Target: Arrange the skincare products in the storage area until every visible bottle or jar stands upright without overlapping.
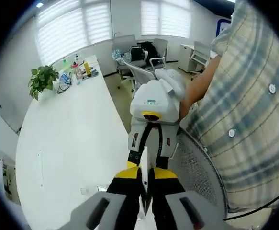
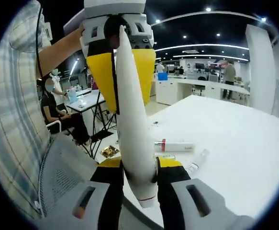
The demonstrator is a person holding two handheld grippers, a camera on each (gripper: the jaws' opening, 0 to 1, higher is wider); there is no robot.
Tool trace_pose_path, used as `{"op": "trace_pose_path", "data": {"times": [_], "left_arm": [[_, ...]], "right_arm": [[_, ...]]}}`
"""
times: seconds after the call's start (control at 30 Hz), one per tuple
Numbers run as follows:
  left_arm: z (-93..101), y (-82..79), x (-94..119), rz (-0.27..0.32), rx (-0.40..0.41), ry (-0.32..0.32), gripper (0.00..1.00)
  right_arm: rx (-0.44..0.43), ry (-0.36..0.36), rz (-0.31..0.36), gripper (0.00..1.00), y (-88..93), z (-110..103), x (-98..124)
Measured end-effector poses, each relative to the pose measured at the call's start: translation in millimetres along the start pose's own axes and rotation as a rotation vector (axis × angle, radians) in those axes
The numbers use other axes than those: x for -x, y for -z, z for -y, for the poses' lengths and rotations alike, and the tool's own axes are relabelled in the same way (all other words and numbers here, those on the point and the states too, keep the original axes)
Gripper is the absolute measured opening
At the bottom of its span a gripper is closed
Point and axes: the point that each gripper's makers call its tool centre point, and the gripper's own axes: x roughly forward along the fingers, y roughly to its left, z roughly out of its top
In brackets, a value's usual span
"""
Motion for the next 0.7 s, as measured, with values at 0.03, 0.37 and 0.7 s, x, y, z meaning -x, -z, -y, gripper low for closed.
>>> {"op": "trace_pose_path", "data": {"times": [0.03,0.37,0.7], "left_arm": [[-2.0,-0.8,0.5,0.001,-0.007,-0.009,0.06],[-24.4,5.7,-3.6,-0.050,0.024,-0.058,0.06],[-66.2,19.5,2.9,-0.074,0.119,-0.097,0.06]], "right_arm": [[-0.001,0.013,0.011,0.25,-1.7,2.2,0.9],[0.018,0.219,-0.064,0.41,13.1,33.3,17.5],[0.192,0.277,-0.206,0.48,45.2,28.0,4.9]]}}
